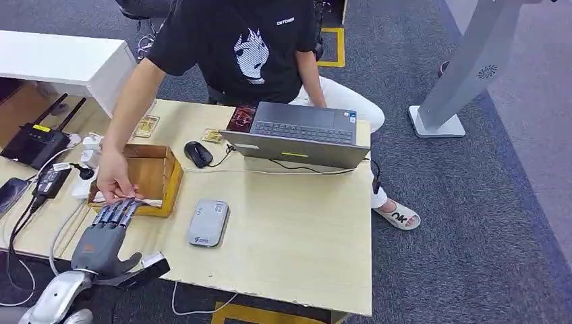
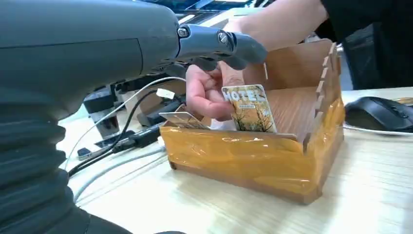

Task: Pass the card to the sensor for recognition and then transmit it.

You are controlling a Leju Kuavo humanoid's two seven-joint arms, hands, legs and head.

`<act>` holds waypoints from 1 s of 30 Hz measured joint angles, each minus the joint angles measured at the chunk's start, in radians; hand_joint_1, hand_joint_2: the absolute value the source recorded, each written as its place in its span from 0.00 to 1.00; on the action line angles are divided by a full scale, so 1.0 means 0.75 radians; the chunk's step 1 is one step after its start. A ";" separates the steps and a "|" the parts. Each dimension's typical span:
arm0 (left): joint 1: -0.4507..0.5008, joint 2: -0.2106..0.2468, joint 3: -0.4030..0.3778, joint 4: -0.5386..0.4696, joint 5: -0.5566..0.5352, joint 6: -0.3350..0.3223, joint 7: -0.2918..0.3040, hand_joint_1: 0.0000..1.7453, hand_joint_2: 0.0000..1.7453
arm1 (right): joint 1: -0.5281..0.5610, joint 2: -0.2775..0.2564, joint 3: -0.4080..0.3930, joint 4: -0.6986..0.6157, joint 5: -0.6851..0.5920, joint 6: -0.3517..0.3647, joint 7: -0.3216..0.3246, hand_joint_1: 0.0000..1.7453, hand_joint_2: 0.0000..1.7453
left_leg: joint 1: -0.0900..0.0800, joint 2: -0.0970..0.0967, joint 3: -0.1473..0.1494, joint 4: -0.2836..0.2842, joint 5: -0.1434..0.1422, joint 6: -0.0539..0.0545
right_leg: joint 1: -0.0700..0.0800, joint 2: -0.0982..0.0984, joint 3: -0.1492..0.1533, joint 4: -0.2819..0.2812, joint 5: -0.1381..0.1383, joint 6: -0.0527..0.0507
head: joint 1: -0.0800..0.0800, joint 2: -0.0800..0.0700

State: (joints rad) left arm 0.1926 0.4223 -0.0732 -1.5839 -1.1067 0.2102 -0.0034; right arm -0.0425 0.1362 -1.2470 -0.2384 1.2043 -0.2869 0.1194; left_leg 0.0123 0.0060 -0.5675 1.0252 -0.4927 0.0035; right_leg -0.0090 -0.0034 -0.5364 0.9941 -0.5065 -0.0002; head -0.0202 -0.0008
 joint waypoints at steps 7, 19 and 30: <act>0.079 -0.006 0.012 -0.066 -0.013 0.012 0.019 0.00 1.00 | 0.004 0.000 -0.018 -0.001 -0.013 -0.005 -0.018 0.00 1.00 | 0.000 0.000 0.000 0.000 0.000 0.000 | 0.000 0.000 0.000 0.000 0.000 0.000 | 0.000 -0.001; 0.105 -0.025 0.035 -0.122 -0.037 0.095 0.032 0.00 1.00 | 0.005 0.001 -0.039 -0.003 -0.014 -0.013 -0.008 0.00 1.00 | 0.000 -0.001 0.000 0.000 0.000 0.000 | 0.000 -0.001 0.000 0.000 0.000 0.000 | 0.000 0.000; 0.112 -0.026 0.086 -0.201 -0.021 0.069 0.016 0.00 1.00 | 0.006 0.010 -0.044 -0.006 0.008 -0.014 -0.029 0.00 1.00 | 0.000 -0.001 0.000 0.000 0.000 0.000 | 0.000 -0.001 0.000 0.000 0.000 0.000 | 0.000 0.000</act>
State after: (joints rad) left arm 0.2768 0.4028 -0.0088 -1.7350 -1.1223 0.2617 0.0088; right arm -0.0378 0.1438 -1.2802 -0.2426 1.2100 -0.2976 0.0977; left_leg 0.0123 0.0056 -0.5673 1.0252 -0.4928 0.0034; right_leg -0.0090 -0.0038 -0.5361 0.9941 -0.5067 -0.0002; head -0.0202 -0.0011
